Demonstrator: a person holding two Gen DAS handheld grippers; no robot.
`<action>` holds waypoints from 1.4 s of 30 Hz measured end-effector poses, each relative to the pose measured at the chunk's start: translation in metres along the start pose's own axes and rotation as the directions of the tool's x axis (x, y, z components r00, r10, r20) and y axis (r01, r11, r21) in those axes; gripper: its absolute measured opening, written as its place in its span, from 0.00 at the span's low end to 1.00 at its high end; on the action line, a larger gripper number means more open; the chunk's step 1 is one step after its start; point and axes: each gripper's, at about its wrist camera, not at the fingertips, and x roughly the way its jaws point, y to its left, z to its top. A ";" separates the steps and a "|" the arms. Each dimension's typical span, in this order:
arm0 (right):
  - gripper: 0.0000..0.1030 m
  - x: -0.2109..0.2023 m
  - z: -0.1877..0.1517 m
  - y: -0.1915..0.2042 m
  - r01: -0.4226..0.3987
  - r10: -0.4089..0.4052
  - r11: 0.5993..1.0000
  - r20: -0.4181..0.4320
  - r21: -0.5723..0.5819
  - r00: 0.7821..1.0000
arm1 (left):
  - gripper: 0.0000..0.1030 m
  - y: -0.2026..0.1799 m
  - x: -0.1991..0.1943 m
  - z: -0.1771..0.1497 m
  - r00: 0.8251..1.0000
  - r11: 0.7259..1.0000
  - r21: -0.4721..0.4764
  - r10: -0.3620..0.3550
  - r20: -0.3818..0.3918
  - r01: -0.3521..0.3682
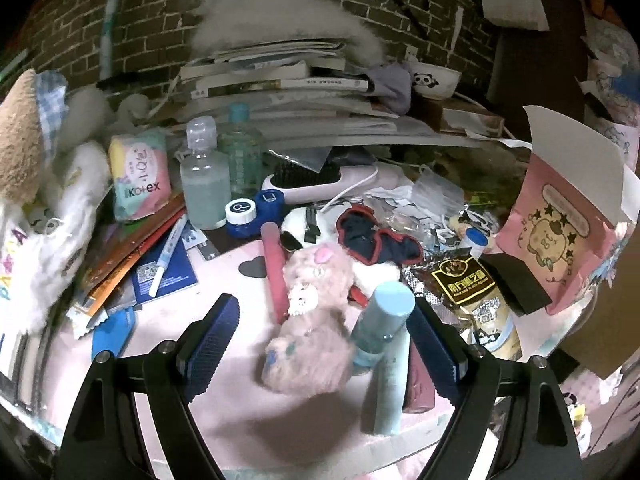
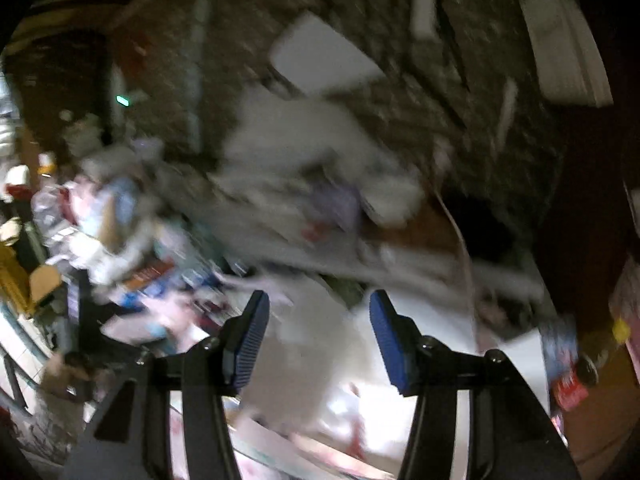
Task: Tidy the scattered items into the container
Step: 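Grasp the small light-blue bottle with the left gripper while the right tool returns to the table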
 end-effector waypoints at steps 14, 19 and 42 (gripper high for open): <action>0.48 0.067 -0.041 0.121 -0.218 0.215 0.975 -0.059 -0.054 0.975 | 0.31 -0.021 -0.001 -0.004 0.999 0.995 0.086 -0.051 -0.017 0.052; 0.48 0.099 -0.081 0.116 -0.195 0.196 0.981 -0.134 0.020 0.971 | 0.19 -0.022 0.002 -0.008 0.997 0.994 0.081 -0.067 -0.034 0.070; 0.57 0.148 -0.161 0.101 -0.040 0.064 0.994 -0.261 0.097 0.963 | 0.18 -0.028 0.011 -0.005 0.996 0.994 0.106 -0.020 -0.089 0.030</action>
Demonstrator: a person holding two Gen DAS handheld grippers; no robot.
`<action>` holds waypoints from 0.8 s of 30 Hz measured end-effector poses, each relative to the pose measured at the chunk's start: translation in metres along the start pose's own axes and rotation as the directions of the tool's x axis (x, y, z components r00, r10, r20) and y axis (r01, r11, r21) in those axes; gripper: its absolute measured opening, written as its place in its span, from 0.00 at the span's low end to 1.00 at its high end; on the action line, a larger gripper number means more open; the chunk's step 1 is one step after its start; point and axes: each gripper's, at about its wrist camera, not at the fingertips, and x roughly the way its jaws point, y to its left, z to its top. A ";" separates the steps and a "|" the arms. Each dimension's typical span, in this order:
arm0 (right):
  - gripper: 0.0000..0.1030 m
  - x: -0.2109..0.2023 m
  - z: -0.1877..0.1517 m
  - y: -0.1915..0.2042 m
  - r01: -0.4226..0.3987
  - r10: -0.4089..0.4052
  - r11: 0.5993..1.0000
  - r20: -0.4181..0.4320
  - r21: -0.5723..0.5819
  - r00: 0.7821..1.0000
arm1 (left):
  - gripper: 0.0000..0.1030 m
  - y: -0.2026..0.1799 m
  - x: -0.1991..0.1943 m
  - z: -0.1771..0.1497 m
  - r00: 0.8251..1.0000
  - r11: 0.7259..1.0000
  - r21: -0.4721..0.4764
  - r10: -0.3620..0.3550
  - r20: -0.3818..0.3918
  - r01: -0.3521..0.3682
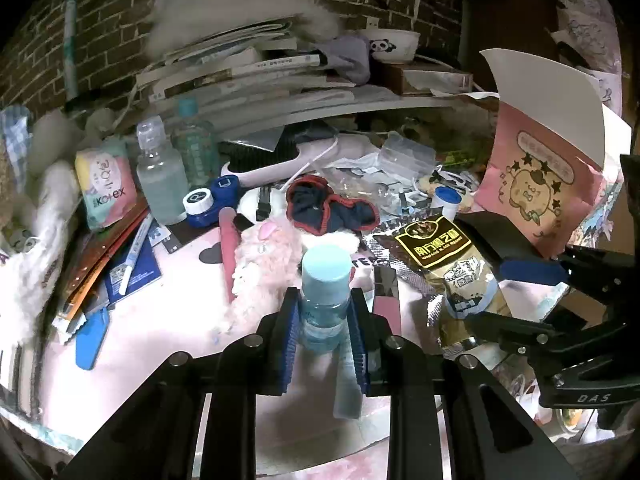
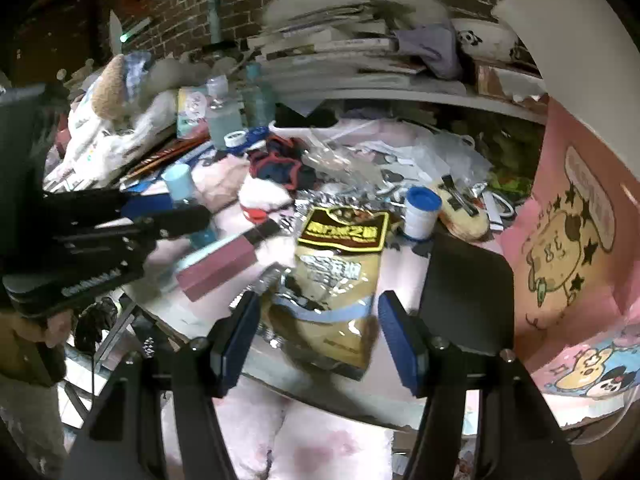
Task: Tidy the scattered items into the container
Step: 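Grasp the small light-blue bottle with the left gripper while the right tool returns to the table, then carry the light-blue bottle into the white box with the left gripper and release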
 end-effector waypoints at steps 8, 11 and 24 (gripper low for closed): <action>0.56 -0.001 -0.003 -0.008 0.065 -0.066 0.998 0.049 0.021 0.997 | 0.18 0.000 -0.009 0.013 1.000 1.000 -0.022 0.012 0.002 -0.012; 0.56 0.001 -0.003 -0.011 0.075 -0.077 0.997 0.058 0.036 0.995 | 0.18 -0.001 -0.016 0.024 1.000 1.000 -0.019 0.017 0.019 -0.017; 0.56 0.005 -0.002 -0.020 0.093 -0.099 0.993 0.086 0.071 0.991 | 0.18 -0.051 -0.065 0.110 0.980 0.994 0.102 -0.060 0.188 0.041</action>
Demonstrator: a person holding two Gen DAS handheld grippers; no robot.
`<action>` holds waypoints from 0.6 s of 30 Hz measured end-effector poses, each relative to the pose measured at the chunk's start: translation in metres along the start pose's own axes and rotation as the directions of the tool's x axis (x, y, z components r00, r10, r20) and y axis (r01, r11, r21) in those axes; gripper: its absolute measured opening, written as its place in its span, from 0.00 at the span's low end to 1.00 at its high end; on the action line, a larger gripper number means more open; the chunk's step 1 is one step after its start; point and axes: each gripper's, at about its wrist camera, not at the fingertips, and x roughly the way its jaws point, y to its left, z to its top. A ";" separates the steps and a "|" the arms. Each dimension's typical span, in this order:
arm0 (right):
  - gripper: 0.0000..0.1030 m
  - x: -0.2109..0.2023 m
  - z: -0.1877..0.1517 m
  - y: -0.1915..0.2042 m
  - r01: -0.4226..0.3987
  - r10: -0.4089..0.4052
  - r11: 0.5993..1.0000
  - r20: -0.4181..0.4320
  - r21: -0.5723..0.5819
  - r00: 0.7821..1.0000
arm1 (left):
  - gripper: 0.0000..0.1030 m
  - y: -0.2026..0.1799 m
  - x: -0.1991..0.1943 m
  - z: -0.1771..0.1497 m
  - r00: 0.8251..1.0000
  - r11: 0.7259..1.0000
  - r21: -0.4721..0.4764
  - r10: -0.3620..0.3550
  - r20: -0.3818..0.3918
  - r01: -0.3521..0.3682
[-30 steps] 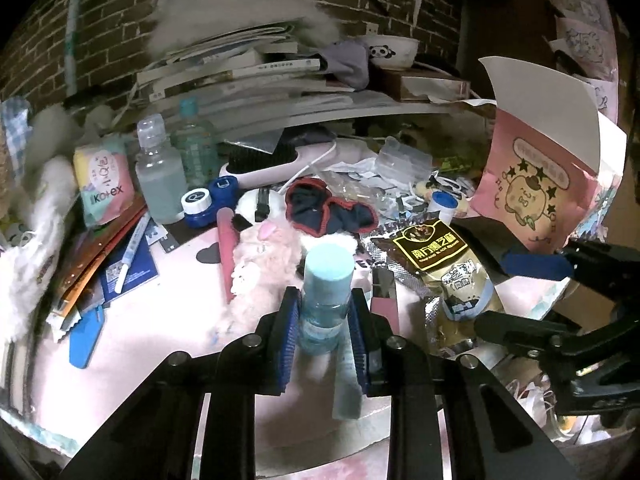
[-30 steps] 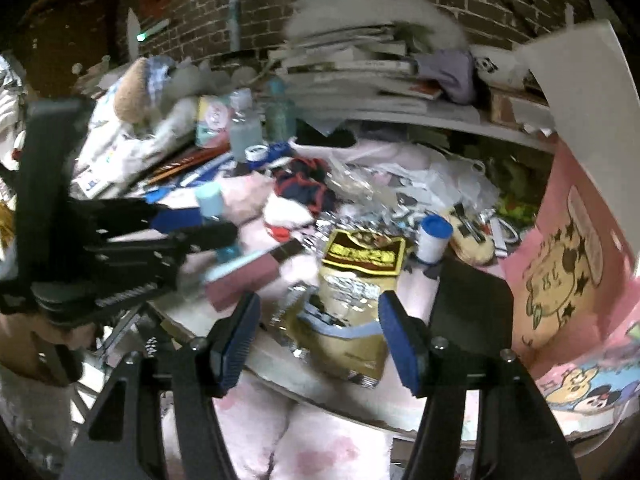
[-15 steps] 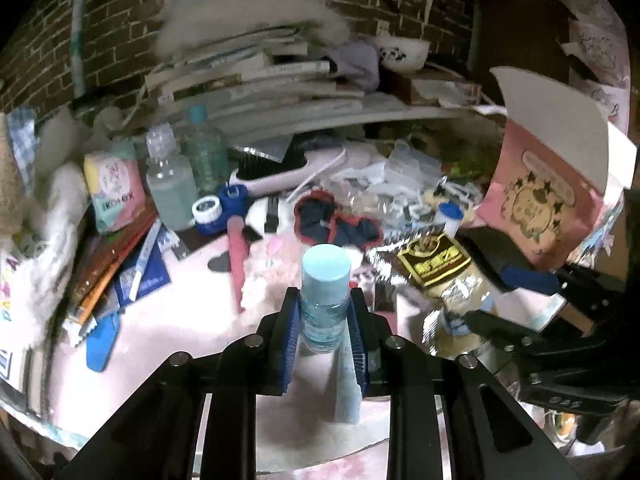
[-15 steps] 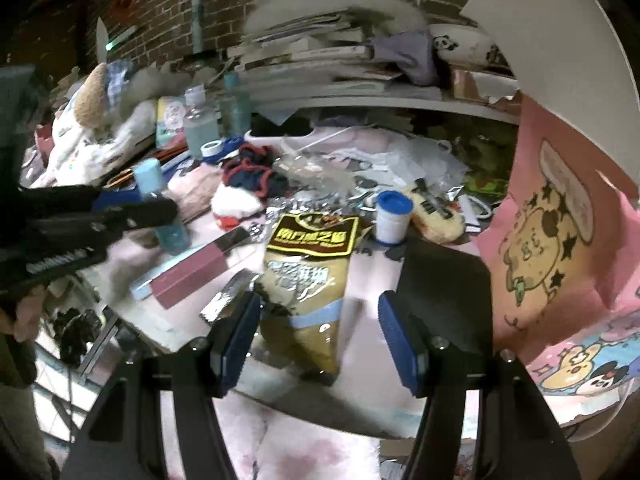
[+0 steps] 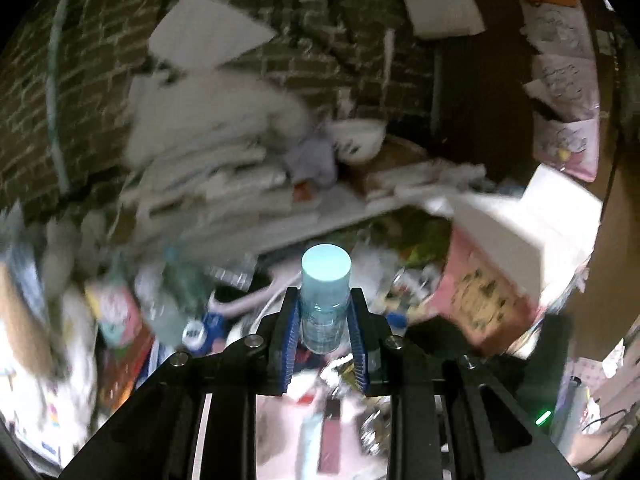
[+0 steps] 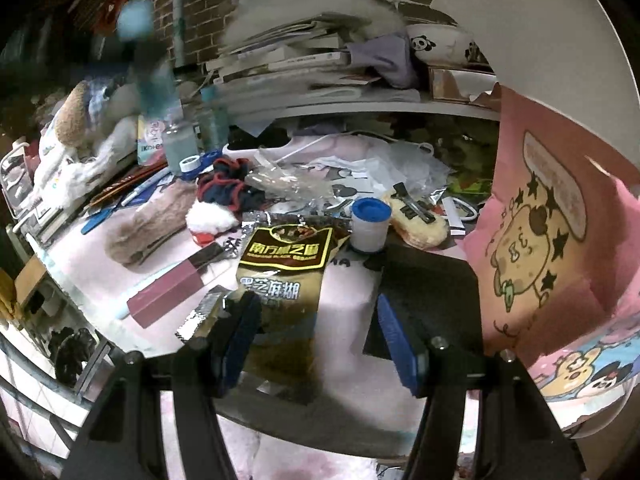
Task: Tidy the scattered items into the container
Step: 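Carry the light-blue bottle into the white box with the left gripper and release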
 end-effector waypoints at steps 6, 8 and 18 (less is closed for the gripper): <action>0.56 0.002 -0.001 -0.005 -0.008 0.007 1.000 0.005 0.011 1.000 | 0.18 -0.047 -0.001 0.048 0.977 0.975 0.085 -0.210 0.036 0.207; 0.56 0.002 -0.001 -0.007 -0.012 0.012 1.000 0.006 0.015 1.000 | 0.18 -0.070 0.005 0.062 0.965 0.957 0.131 -0.262 0.014 0.258; 0.56 -0.004 -0.004 -0.013 -0.046 0.045 0.998 0.003 0.040 0.999 | 0.18 -0.164 0.075 0.085 0.912 0.901 0.242 -0.285 -0.295 0.360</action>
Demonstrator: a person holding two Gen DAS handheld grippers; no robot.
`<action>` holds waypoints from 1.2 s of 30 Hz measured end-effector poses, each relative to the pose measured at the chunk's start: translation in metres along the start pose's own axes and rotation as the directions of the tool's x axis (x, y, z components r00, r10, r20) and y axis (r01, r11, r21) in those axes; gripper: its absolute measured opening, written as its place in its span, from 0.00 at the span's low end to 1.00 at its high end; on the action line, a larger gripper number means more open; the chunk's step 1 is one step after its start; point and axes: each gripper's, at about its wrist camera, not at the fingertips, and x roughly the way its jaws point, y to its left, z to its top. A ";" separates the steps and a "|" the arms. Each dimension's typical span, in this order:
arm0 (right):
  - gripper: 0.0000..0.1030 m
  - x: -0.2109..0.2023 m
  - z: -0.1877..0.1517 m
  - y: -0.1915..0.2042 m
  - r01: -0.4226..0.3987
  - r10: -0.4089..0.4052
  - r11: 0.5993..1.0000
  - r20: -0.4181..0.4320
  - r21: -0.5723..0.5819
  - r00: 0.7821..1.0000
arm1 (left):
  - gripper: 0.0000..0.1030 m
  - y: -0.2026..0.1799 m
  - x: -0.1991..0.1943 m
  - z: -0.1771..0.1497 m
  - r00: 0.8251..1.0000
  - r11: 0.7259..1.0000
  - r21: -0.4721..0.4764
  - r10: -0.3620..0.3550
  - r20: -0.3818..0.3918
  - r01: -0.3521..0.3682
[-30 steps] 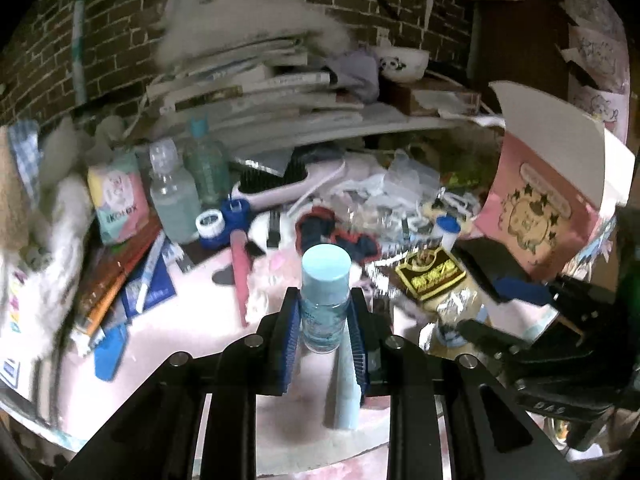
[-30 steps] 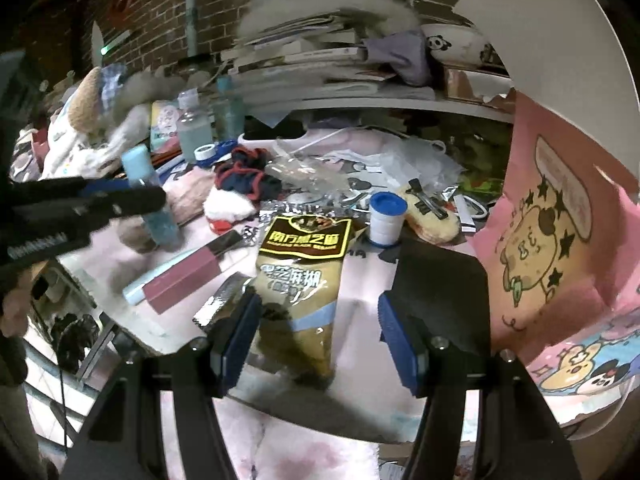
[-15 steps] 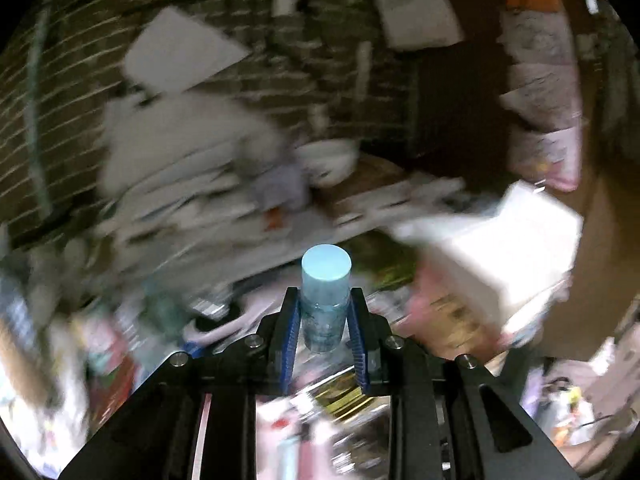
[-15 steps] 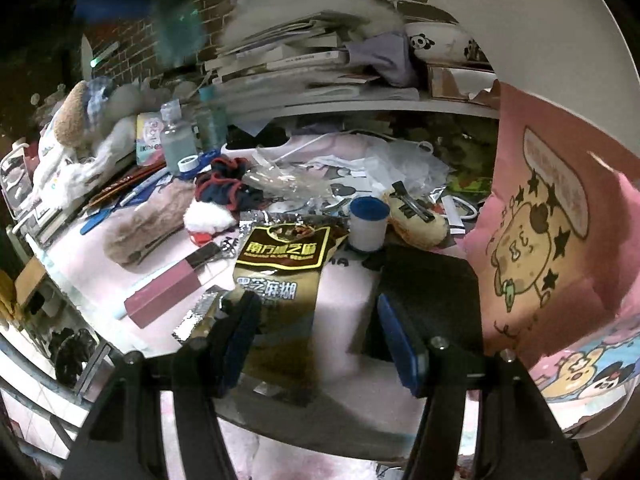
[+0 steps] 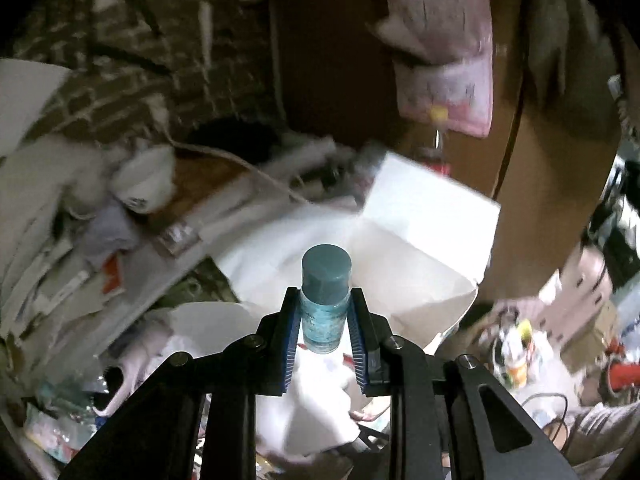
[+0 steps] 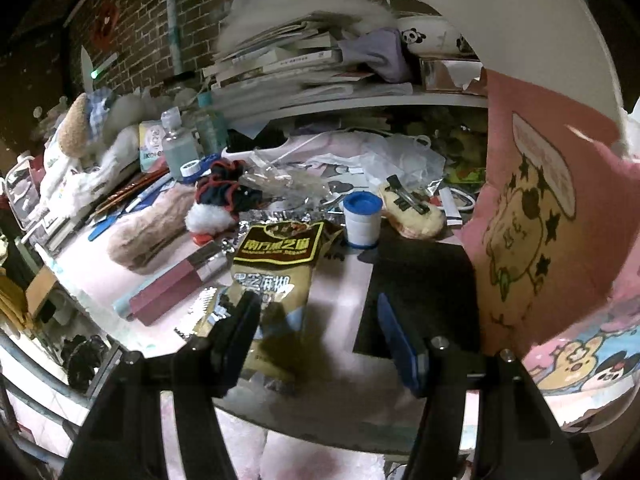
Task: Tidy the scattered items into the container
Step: 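Carry the light-blue bottle into the white box with the left gripper and release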
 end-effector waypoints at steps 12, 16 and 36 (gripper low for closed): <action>0.56 -0.005 0.000 -0.005 -0.022 0.022 0.999 0.011 0.024 1.000 | 0.18 -0.024 0.072 0.005 0.964 0.995 0.085 0.076 -0.256 -0.056; 0.56 -0.007 0.000 -0.007 -0.029 0.028 0.999 0.020 0.040 0.999 | 0.18 -0.028 0.082 0.001 0.950 0.986 0.133 0.135 -0.282 -0.101; 0.56 -0.006 -0.005 -0.014 -0.004 0.004 0.999 0.011 0.039 1.000 | 0.51 -0.028 0.061 0.003 0.965 0.986 0.142 0.119 -0.234 -0.087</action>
